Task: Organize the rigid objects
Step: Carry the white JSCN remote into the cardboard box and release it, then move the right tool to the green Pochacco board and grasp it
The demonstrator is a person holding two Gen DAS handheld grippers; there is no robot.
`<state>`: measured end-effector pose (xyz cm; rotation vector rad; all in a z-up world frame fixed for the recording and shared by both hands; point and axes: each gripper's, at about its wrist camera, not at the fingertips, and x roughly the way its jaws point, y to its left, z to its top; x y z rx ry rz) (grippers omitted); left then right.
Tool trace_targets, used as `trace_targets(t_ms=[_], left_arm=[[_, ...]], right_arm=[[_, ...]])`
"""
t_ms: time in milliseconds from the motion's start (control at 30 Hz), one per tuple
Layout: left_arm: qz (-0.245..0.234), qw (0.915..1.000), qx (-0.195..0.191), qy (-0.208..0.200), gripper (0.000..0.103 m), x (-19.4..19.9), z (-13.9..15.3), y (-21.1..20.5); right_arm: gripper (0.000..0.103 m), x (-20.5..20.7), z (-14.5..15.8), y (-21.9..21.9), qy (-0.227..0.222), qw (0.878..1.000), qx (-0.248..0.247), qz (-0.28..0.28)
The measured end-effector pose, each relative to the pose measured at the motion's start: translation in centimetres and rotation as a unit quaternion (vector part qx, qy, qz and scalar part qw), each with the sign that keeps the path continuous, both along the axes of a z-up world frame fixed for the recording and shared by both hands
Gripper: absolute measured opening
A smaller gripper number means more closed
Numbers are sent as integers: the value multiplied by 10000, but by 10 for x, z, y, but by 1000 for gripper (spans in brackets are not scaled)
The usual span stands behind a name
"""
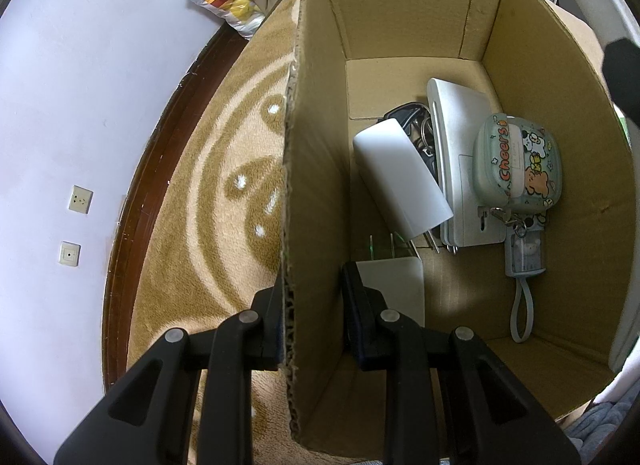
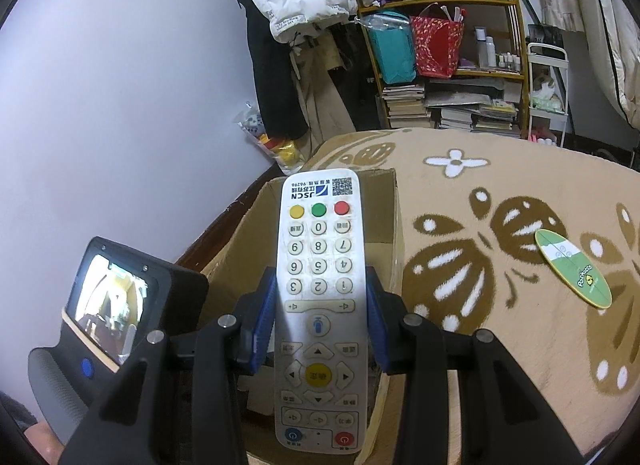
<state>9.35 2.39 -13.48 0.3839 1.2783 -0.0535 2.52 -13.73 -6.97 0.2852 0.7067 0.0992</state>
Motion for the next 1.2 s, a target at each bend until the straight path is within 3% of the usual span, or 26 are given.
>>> trace_targets(t_ms=[367, 800, 867, 933, 1067, 1133, 1200], left_arm=[[10, 10000, -35, 13, 24, 2, -1, 4], [7, 10000, -76, 28, 24, 4, -1, 9], [4, 10000, -67, 26, 24, 4, -1, 9], [10, 9999, -96, 44, 24, 5, -2, 10], [43, 9998, -166, 78, 24, 8, -2, 13], [67, 9997, -204, 94, 24, 9, -2, 15], [36, 9998, -180, 77, 24, 10, -2, 14]], right_arm=[[43, 5, -12, 8, 97, 9996, -257, -64], [43, 3, 5, -12, -134, 9985, -332, -414], [49, 6, 8, -21, -115, 9982, -326, -497], [66, 10, 12, -31, -99, 9970, -484, -592], [85, 15, 21, -47, -167, 9942, -843, -645], [101, 19, 24, -58, -118, 9933, -885, -730], [103, 25, 28, -72, -40, 9920, -956, -825]])
